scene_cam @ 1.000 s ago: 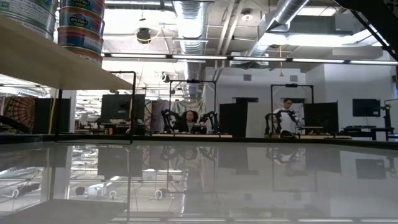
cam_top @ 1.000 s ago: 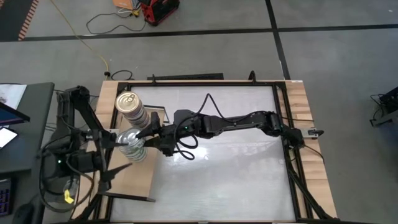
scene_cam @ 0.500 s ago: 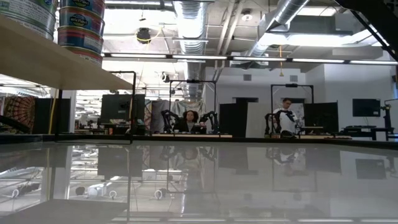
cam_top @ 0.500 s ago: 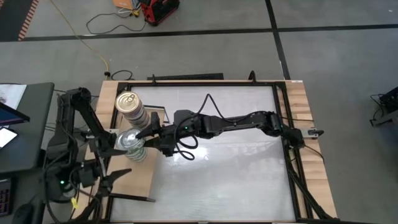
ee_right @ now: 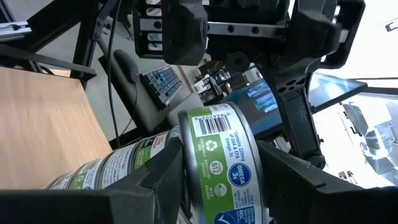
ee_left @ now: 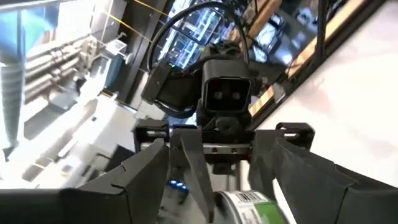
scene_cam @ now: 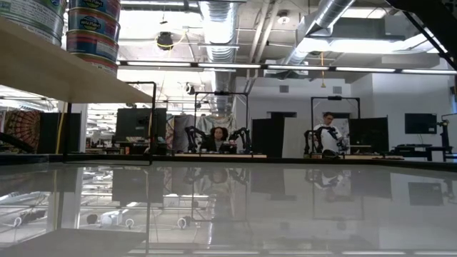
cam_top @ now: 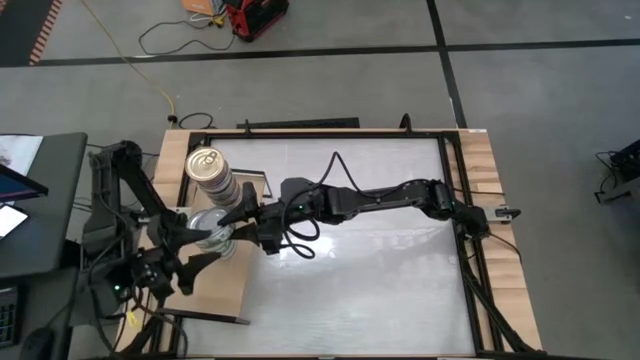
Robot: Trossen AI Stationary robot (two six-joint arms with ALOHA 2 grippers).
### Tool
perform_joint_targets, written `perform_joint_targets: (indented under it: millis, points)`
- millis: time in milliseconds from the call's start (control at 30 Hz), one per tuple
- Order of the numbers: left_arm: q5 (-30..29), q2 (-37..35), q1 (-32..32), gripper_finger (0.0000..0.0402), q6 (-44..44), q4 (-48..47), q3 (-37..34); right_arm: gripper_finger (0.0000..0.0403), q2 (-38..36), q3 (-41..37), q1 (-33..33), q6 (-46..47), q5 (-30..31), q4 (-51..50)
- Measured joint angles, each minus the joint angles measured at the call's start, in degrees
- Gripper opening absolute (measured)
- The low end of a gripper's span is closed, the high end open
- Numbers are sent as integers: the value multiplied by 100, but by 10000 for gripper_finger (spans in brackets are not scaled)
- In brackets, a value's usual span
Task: Stack canned seafood by type on shelf
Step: Stack the green tuna can on top of the green tuna can on the shelf
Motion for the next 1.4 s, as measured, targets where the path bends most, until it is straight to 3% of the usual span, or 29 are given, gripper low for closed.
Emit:
perform_joint_targets:
  millis: [300,633,800,933,1200,1400]
  points:
    - [2,2,743,272,1699,437,0,217,0,0,-12,48,-1,-7]
    - [4,2,906,272,1586,1020,0,217,0,0,-11,91,-23,-4]
    - [9,2,886,272,1453,1002,0,217,0,0,-11,198,-309,128]
    - [32,5,669,272,1454,1147,0,217,0,0,-11,198,-340,266]
    - [293,2,161,272,2073,2467,0,217,1,0,-48,224,-618,326]
    - [279,2,96,272,1954,2535,0,217,376,2,-85,160,-608,590]
